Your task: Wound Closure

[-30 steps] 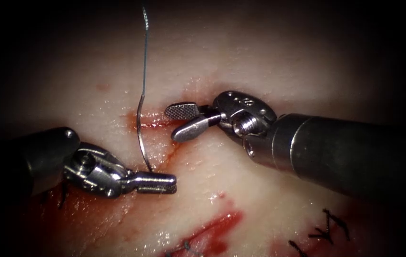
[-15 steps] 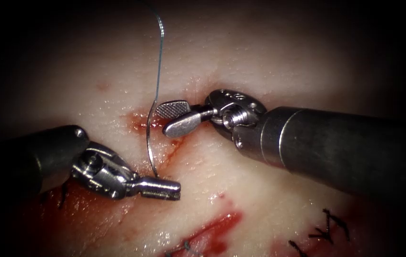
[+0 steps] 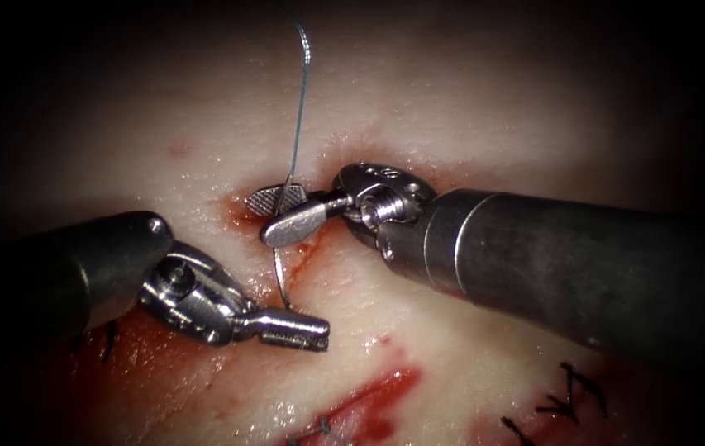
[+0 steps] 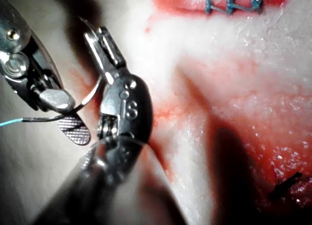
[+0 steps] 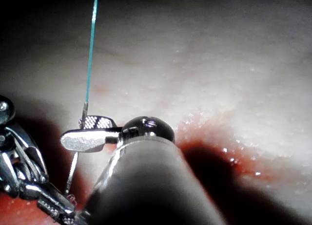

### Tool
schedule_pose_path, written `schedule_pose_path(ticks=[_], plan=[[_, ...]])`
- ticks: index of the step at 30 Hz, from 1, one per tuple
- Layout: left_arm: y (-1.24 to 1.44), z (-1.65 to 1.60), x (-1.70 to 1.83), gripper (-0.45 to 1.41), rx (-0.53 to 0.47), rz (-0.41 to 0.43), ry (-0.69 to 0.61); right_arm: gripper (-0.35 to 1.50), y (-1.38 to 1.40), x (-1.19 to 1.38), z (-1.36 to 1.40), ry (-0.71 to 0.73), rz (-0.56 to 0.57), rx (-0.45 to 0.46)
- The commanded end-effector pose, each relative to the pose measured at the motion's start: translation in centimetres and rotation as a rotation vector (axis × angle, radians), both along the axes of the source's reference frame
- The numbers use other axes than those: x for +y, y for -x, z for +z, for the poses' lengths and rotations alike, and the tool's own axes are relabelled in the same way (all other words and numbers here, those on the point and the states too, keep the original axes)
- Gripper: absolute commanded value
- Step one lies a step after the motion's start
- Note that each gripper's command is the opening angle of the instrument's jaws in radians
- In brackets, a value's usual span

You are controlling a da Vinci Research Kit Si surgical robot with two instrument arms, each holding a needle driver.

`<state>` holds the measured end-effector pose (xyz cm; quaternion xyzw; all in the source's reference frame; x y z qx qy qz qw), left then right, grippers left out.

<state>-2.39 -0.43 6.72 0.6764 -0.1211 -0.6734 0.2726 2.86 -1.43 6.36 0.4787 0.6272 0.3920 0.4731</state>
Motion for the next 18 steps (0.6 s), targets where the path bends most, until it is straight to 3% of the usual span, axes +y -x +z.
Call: schedule_pose_path(ticks=[1, 2, 3, 4, 15, 17, 18], plan=[[0.05, 0.04, 0.07, -0.45, -0.001, -0.001, 0.005, 0.61, -0.09, 0.05, 0.02, -0.003, 0.004, 0.006], [0.06, 0.04, 0.07, -0.45, -0.001, -0.001, 0.005, 0.36, -0.10, 0.04, 0.03, -0.008, 0.006, 0.011], [0.06, 0.04, 0.07, -0.45, 0.000, -0.001, 0.005, -0.06, -0.10, 0.03, 0.03, -0.007, 0.006, 0.011], [0.06, 0.04, 0.06, -0.45, 0.000, -0.001, 0.005, -0.35, -0.10, 0.02, 0.03, -0.006, 0.005, 0.012], [0.18, 0.01, 0.00, -0.45, -0.003, 0.006, -0.010, -0.35, -0.09, 0.01, 0.05, 0.059, 0.081, -0.034], [0.18, 0.01, 0.00, 0.66, 0.026, -0.009, -0.112, -0.35, -0.07, 0.02, 0.05, 0.075, 0.087, -0.038], [0.17, 0.01, 0.00, 0.89, 0.048, -0.022, -0.167, -0.35, -0.06, 0.03, 0.05, 0.079, 0.093, -0.043]])
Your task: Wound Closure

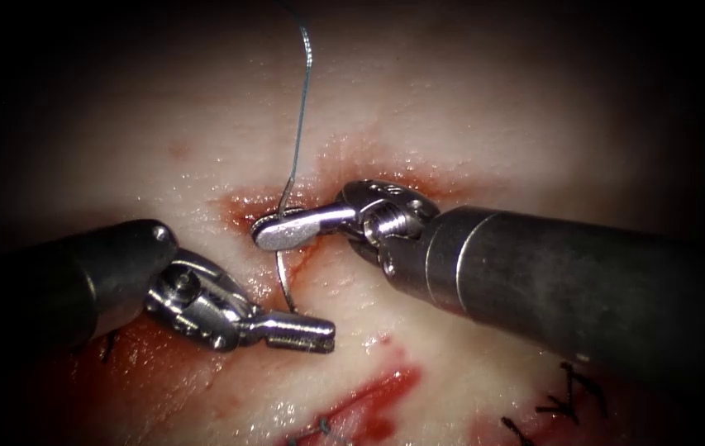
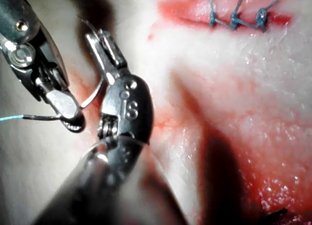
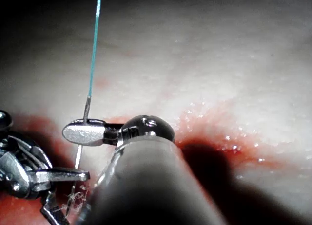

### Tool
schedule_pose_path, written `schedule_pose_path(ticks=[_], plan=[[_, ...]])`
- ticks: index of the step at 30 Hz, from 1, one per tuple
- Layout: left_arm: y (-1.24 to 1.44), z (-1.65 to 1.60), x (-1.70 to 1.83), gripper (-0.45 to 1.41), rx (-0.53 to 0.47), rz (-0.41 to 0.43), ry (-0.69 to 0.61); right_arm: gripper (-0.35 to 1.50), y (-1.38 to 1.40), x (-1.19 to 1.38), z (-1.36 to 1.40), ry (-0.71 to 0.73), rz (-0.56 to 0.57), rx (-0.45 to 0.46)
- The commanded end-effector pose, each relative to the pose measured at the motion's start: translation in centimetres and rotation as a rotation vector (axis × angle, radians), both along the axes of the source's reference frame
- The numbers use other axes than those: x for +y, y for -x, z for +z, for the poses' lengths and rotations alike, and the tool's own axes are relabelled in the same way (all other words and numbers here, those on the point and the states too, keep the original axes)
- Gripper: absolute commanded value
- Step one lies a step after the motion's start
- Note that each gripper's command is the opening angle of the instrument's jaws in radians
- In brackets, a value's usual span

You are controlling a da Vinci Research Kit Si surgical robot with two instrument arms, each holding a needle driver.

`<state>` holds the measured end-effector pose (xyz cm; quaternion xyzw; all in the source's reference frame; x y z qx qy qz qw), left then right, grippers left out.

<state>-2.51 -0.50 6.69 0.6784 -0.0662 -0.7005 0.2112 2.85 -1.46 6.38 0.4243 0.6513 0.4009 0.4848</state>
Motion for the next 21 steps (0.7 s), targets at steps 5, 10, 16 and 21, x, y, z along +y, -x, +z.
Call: schedule_pose_path(ticks=[5, 10, 16, 21], plan=[[-0.09, 0.03, 0.07, 1.28, 0.092, -0.101, -0.209, -0.35, -0.02, 0.15, 0.12, 0.138, 0.039, -0.045], [-0.22, 0.00, 0.01, 1.30, 0.146, -0.149, -0.272, -0.35, -0.05, 0.20, 0.19, 0.287, 0.078, -0.153], [-0.31, -0.05, -0.06, 1.03, 0.229, -0.239, -0.307, -0.35, -0.11, 0.25, 0.23, 0.414, 0.097, -0.246], [-0.35, 0.07, 0.05, 0.31, 0.401, -0.446, -0.326, -0.35, -0.16, 0.34, 0.29, 0.557, 0.123, -0.349]])
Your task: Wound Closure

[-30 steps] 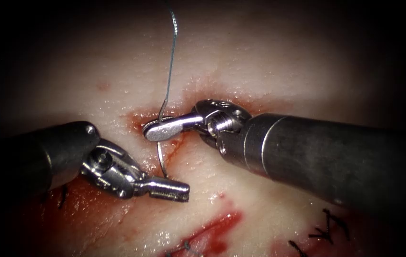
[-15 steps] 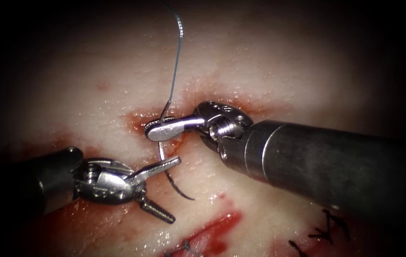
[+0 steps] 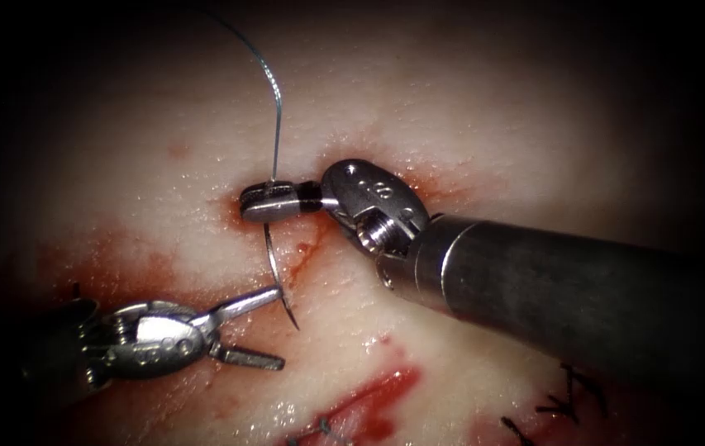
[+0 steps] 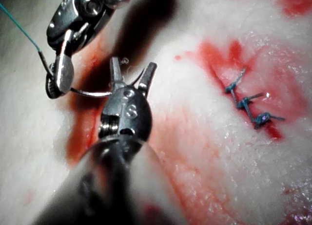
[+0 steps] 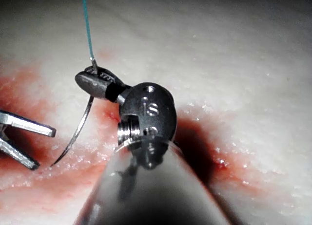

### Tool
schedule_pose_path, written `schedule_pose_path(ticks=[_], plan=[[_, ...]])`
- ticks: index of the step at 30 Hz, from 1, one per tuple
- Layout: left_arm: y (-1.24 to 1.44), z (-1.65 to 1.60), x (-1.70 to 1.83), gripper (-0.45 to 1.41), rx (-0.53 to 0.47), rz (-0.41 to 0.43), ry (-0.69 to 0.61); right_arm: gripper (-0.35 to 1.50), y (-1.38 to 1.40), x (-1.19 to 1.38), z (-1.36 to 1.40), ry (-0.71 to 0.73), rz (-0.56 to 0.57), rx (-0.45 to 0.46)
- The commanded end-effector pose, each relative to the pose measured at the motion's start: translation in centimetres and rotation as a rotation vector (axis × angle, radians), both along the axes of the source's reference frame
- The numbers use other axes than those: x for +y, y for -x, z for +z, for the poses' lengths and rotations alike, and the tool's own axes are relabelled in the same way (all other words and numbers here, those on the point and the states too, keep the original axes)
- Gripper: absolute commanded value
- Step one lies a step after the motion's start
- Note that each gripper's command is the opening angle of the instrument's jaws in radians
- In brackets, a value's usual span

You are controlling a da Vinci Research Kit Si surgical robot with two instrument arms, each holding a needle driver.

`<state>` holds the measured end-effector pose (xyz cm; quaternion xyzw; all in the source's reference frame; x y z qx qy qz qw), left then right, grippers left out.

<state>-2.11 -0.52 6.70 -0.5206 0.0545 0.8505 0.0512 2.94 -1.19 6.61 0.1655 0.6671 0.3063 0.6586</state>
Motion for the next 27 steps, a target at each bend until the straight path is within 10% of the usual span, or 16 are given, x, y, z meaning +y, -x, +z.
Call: schedule_pose_path(ticks=[1, 14, 27], plan=[[0.05, 0.10, 0.10, 0.26, 0.035, -0.045, -0.013, -0.35, -0.07, 0.10, 0.08, 0.029, 0.009, -0.017], [-0.17, 0.69, 0.32, 0.21, 0.139, -0.266, -0.130, -0.35, -0.03, 0.25, 0.29, 0.245, 0.066, -0.118], [-0.33, 0.99, 0.37, 0.16, 0.159, -0.318, -0.188, -0.35, -0.14, 0.35, 0.44, 0.485, 0.082, -0.085]])
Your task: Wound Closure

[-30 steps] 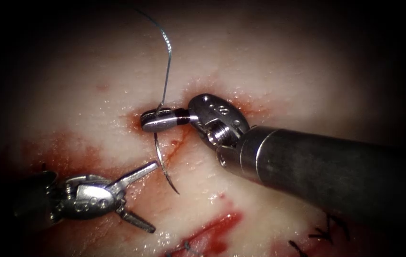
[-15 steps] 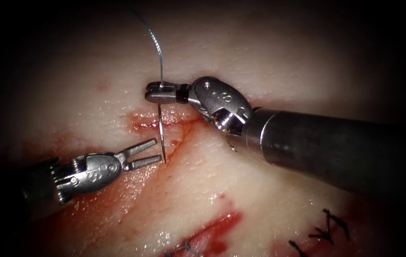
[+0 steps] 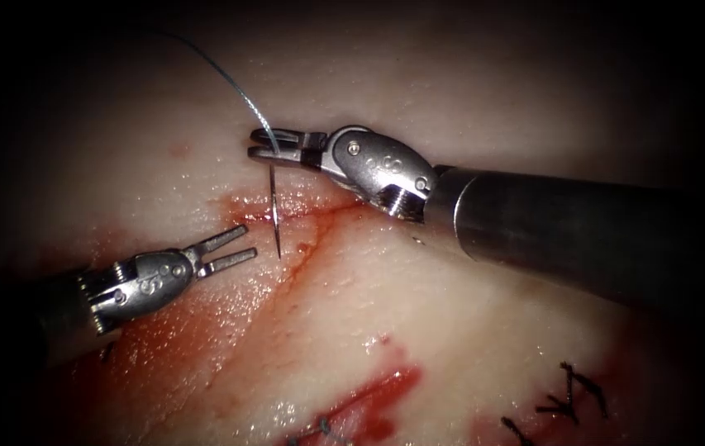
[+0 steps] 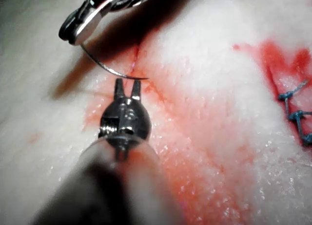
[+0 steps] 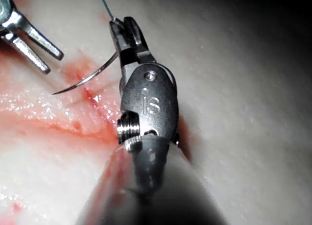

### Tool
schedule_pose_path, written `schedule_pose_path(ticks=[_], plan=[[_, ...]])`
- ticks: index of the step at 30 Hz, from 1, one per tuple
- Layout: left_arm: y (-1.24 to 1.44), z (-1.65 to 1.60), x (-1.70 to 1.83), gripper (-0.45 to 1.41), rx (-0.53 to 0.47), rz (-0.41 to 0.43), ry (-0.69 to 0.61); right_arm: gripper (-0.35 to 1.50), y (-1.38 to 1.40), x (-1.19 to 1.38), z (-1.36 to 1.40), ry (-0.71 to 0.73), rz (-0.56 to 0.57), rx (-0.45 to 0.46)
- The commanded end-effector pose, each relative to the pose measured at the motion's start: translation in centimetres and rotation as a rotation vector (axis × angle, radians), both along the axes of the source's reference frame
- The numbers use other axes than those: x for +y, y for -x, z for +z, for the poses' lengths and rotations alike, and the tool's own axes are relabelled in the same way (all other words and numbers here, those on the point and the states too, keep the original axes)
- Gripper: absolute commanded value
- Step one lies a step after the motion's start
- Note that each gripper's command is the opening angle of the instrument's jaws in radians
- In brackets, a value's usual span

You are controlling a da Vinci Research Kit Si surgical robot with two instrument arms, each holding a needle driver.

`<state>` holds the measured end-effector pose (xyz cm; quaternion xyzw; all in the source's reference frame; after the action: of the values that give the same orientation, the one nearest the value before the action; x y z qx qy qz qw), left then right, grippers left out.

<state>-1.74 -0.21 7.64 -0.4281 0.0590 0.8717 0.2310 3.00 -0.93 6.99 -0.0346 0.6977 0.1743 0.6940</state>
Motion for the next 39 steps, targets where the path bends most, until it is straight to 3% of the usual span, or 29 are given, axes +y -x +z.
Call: schedule_pose_path(ticks=[1, 10, 13, 24, 33, 39], plan=[[0.05, 0.08, 0.08, 0.14, -0.002, 0.001, 0.001, -0.35, -0.08, 0.11, 0.08, 0.029, -0.001, 0.000], [0.17, 0.42, 0.13, 0.11, 0.029, 0.009, -0.024, -0.35, -0.08, 0.18, 0.17, 0.153, 0.004, 0.008], [0.21, 0.54, 0.09, 0.04, 0.072, 0.035, -0.034, -0.35, -0.11, 0.19, 0.16, 0.216, -0.001, 0.016], [0.22, 1.01, -0.17, 0.07, 0.215, 0.111, -0.142, -0.35, -0.21, 0.20, 0.18, 0.330, -0.013, 0.005], [0.23, 1.17, -0.40, 0.07, 0.253, 0.176, -0.251, -0.35, -0.28, 0.19, 0.22, 0.409, -0.019, 0.008], [0.22, 1.17, -0.41, 0.09, 0.250, 0.175, -0.271, -0.35, -0.34, 0.12, 0.37, 0.488, -0.037, -0.013]])
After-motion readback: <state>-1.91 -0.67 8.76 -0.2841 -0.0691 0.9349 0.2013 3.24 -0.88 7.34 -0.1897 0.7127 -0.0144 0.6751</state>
